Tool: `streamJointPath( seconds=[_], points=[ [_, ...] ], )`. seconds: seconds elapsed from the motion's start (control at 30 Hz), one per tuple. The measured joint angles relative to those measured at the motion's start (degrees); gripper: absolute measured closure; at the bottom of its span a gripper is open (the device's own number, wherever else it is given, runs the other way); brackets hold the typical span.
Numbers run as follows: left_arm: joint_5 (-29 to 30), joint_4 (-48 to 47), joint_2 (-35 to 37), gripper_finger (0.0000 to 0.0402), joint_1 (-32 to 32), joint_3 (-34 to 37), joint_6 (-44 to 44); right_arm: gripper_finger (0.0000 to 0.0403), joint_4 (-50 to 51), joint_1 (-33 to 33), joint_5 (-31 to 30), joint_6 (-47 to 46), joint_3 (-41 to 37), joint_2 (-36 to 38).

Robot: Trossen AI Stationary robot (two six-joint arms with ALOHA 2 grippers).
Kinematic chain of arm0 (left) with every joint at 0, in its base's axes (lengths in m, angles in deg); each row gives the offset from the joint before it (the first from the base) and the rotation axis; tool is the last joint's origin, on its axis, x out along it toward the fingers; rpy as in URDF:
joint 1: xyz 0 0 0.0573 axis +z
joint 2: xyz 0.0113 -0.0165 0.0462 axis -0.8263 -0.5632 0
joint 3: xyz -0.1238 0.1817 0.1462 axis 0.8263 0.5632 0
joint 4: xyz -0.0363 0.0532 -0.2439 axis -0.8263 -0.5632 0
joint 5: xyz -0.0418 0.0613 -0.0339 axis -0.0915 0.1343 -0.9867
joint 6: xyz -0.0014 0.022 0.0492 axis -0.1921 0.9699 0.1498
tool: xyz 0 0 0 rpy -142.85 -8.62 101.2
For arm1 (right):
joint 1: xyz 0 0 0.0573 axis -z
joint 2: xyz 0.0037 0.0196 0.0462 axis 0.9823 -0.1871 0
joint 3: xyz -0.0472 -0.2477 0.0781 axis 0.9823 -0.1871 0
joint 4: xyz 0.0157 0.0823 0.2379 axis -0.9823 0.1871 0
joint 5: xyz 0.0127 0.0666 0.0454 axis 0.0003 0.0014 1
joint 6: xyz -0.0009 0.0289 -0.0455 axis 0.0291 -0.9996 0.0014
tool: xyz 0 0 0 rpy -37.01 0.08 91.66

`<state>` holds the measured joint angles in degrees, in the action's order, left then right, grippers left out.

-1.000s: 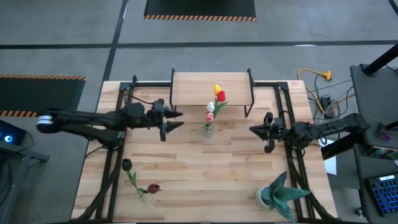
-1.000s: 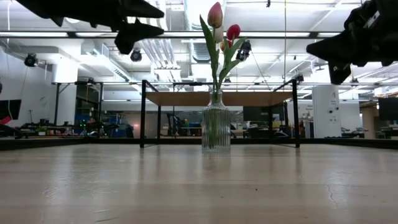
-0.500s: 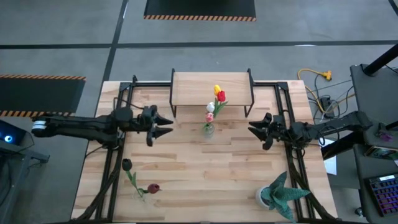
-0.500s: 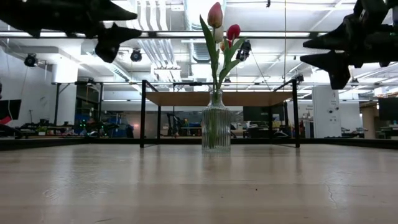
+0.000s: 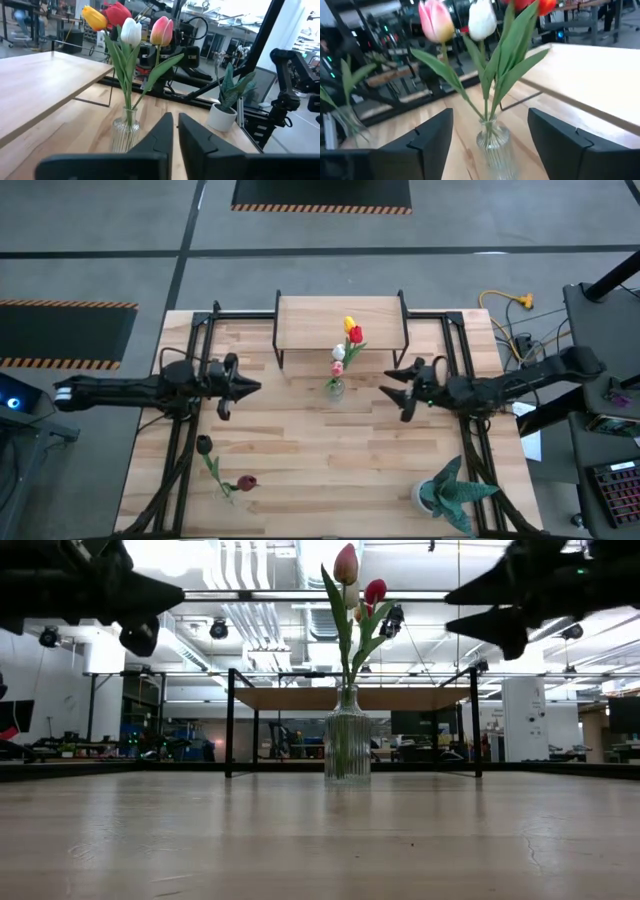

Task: Pick and place flowers into a vace then onto a shelf
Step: Put the top transparent vase with the tulips on the shelf

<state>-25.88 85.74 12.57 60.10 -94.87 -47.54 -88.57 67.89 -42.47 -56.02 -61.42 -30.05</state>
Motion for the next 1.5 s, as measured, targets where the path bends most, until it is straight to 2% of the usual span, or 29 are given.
streamJointPath(
  seconds=[0.27, 0.47, 0.6, 0.7, 0.83, 0.93, 1.1, 1.23, 1.5],
  points=[
    [0.0, 0.0, 5.3, 0.0401, 0.0, 2.6, 0.0, 0.014, 0.1, 0.0, 0.0, -0.3, 9.8, -19.9],
    [0.0, 0.1, 6.7, 0.0401, 0.0, 2.3, 0.0, 0.0147, 0.0, 0.0, -0.1, -0.9, 16.1, -32.7],
    [0.0, 0.0, 6.6, 0.0401, 0.0, 2.1, -0.2, 0.0151, -0.1, 0.0, -4.9, -7.1, 18.5, -38.9],
    [0.0, 0.0, 6.6, 0.0401, 0.0, 1.8, -0.6, 0.0146, -0.3, 0.0, -8.0, -8.4, 20.3, -42.0],
    [0.0, 0.0, 6.6, 0.0401, 0.0, 1.7, -0.6, 0.0127, -0.4, 0.0, -8.3, -6.2, 23.5, -46.5],
    [0.0, 0.0, 6.5, 0.0401, 0.0, 1.7, -0.6, 0.0104, -0.3, 0.0, -10.1, -6.5, 25.7, -49.6],
    [0.0, -0.1, 6.6, 0.0402, 0.0, 1.7, -3.0, 0.006, -0.3, 0.0, -16.5, -7.1, 28.5, -52.9],
    [0.0, -0.2, 6.5, 0.0402, 0.0, 1.8, -4.1, 0.0037, -0.3, 0.5, -16.4, -7.4, 29.6, -54.6],
    [0.0, -0.2, 6.5, 0.0402, 0.0, 1.8, -4.1, 0.0035, -0.3, 0.9, -16.5, -7.5, 30.9, -58.2]
  ],
)
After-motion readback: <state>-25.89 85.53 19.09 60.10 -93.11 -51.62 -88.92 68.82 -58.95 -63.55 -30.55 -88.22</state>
